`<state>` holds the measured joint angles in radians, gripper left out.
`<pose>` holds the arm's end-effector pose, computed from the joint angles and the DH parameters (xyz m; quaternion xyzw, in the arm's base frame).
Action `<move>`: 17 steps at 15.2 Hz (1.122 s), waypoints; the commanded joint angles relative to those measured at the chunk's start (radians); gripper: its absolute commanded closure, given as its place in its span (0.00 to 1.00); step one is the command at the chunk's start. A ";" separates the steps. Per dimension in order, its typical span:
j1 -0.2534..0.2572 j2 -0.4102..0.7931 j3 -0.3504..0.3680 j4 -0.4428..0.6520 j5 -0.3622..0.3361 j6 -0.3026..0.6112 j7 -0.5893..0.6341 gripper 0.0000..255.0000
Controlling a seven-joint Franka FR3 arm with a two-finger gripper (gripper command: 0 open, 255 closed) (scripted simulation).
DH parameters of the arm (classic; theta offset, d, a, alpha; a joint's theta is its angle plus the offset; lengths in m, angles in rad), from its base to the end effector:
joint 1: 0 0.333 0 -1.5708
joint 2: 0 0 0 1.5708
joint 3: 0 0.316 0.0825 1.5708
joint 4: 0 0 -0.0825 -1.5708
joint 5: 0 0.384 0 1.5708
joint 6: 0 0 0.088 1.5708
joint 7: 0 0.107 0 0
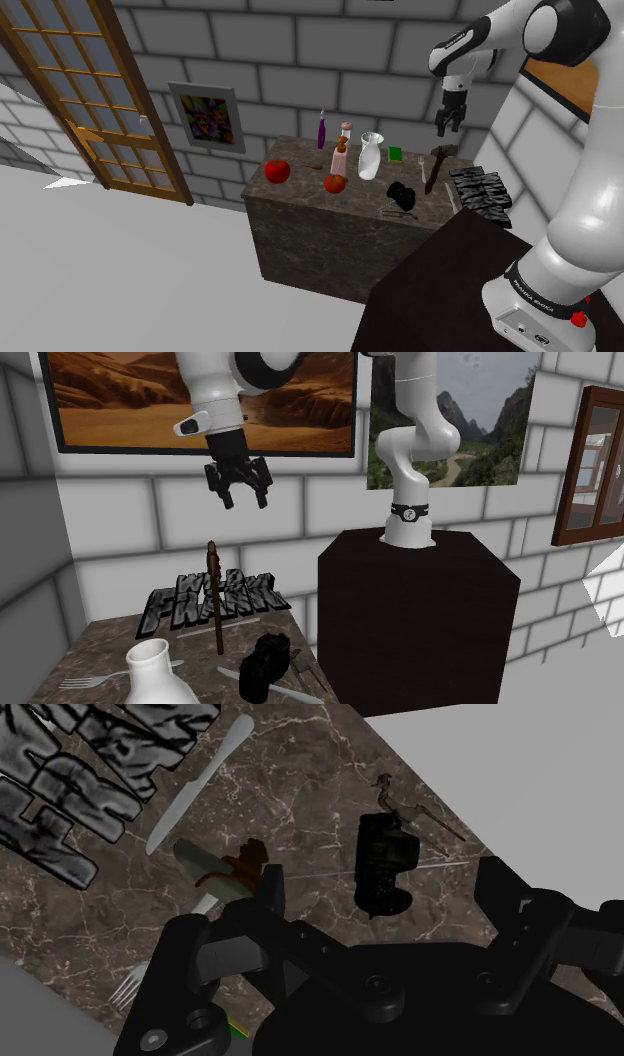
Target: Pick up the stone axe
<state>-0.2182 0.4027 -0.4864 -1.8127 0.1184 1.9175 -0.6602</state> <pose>0.4821 -0.3741 0.3234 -0.9905 0.0439 0.1215 0.0462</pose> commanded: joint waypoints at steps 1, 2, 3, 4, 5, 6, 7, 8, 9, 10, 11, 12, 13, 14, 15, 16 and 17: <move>-0.037 0.094 0.008 0.076 0.028 -0.003 -0.034 0.00; -0.055 0.136 0.012 0.116 0.037 -0.009 -0.047 0.00; -0.074 0.178 0.016 0.157 0.046 -0.017 -0.058 0.00; -0.093 0.220 0.021 0.201 0.054 -0.026 -0.069 0.00; -0.112 0.263 0.026 0.247 0.061 -0.036 -0.078 0.00; -0.132 0.306 0.031 0.295 0.068 -0.048 -0.087 0.00; -0.152 0.350 0.036 0.346 0.074 -0.061 -0.094 0.00; -0.172 0.395 0.042 0.400 0.079 -0.076 -0.100 0.00; -0.174 0.397 0.042 0.403 0.078 -0.076 -0.100 0.00; -0.175 0.405 0.045 0.401 0.081 -0.068 -0.100 0.00; -0.176 0.412 0.047 0.400 0.083 -0.059 -0.100 0.00; -0.178 0.420 0.049 0.399 0.085 -0.051 -0.101 0.00; -0.179 0.428 0.051 0.399 0.087 -0.043 -0.101 0.00; -0.180 0.436 0.053 0.399 0.090 -0.035 -0.101 0.00; -0.182 0.444 0.055 0.399 0.092 -0.027 -0.101 0.00; -0.184 0.457 0.058 0.399 0.096 -0.015 -0.101 0.00; -0.184 0.457 0.058 0.399 0.096 -0.014 -0.101 0.00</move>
<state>-0.4017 0.8566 -0.4292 -1.4103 0.2128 1.8959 -0.7609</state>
